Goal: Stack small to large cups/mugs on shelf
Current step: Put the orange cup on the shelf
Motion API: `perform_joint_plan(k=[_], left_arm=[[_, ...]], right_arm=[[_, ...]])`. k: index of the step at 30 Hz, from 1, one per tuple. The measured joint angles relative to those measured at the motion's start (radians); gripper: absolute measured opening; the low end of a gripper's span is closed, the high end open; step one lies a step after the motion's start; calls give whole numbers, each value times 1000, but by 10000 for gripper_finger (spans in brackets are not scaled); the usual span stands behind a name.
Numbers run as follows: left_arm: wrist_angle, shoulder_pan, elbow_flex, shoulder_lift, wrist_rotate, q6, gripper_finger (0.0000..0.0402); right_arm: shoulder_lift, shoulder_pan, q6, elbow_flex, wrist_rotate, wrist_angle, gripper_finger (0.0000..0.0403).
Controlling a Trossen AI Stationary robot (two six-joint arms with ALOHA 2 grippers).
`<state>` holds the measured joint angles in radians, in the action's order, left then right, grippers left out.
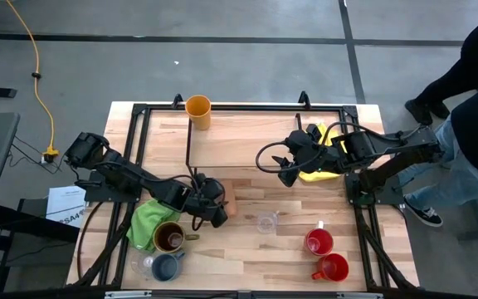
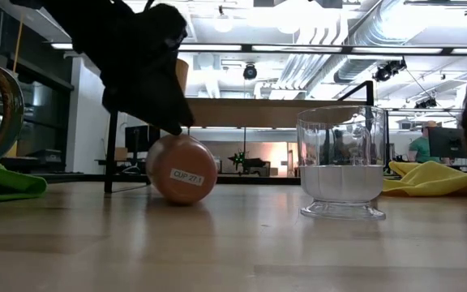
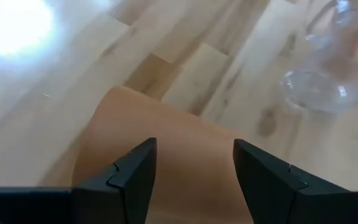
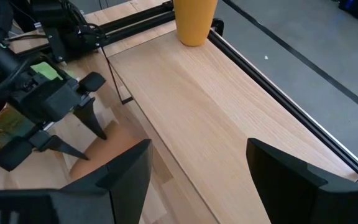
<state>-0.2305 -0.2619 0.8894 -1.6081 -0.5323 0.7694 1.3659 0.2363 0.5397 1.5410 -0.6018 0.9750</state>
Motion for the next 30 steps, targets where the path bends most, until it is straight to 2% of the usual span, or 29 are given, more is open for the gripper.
perform_joint_plan(k=[8, 16, 19, 23, 30], left_arm=[[26, 0, -2, -2, 148, 102, 200], [97, -1, 0, 12, 261, 117, 200], [92, 1, 21, 42, 249, 58, 200], [42, 37, 68, 61, 178, -70, 200], [-58, 168, 93, 34, 208, -223, 200]], right_arm=[[0, 0, -9, 0, 0, 0, 252], [0, 0, -9, 0, 0, 1, 252], [0, 0, -9, 0, 0, 1, 252], [0, 0, -19, 0, 0, 0, 252], [0, 0, -21, 0, 0, 0, 252]])
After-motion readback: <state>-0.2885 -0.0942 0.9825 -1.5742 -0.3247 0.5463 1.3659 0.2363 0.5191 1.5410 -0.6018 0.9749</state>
